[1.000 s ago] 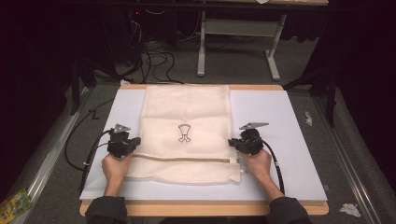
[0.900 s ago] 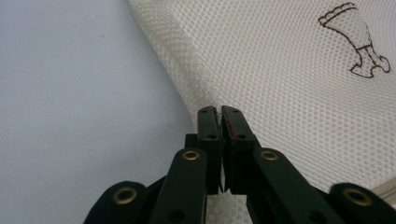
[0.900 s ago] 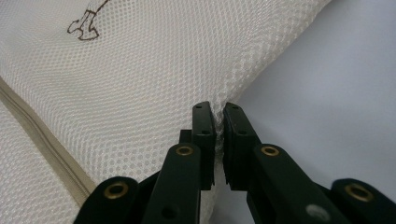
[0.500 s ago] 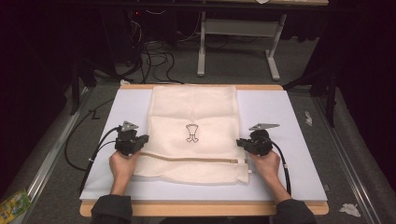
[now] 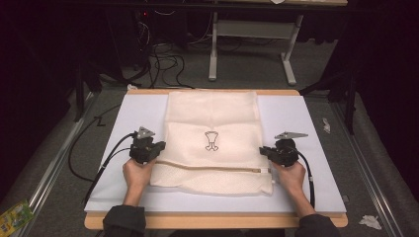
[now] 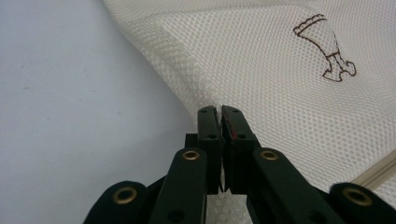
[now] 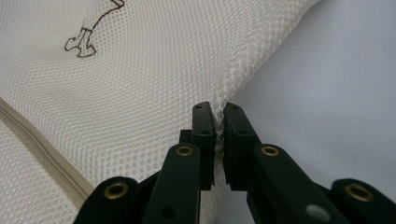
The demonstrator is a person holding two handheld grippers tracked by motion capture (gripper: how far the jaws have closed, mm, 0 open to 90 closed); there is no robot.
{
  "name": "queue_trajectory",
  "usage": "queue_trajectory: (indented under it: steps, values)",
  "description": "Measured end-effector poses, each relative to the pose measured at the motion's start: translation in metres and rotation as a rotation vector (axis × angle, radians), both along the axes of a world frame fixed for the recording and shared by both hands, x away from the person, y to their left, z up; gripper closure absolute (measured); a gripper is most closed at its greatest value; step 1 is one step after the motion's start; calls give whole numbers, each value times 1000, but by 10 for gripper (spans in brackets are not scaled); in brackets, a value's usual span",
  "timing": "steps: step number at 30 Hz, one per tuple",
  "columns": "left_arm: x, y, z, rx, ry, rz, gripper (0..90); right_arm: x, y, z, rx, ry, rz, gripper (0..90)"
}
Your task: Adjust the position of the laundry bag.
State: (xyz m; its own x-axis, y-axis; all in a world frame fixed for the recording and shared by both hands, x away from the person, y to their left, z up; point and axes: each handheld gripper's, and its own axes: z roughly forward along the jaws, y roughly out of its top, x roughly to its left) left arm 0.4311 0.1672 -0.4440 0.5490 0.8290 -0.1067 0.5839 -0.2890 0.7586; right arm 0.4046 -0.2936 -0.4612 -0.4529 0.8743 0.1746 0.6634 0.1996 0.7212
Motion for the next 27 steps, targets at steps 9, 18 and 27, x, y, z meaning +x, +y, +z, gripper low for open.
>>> queue_trajectory:
  steps: [9, 18, 27]
  values:
    - [-3, -11, 4, -8, -32, -17, 872, -5, -12, -1, 2, -15, -16, 856]
    - [-4, -19, 3, -45, -34, -34, 872, -10, -25, 1, 5, -24, -30, 855]
    - [-4, -32, 0, -47, -35, -58, 872, -15, -39, 0, 14, -17, -59, 855]
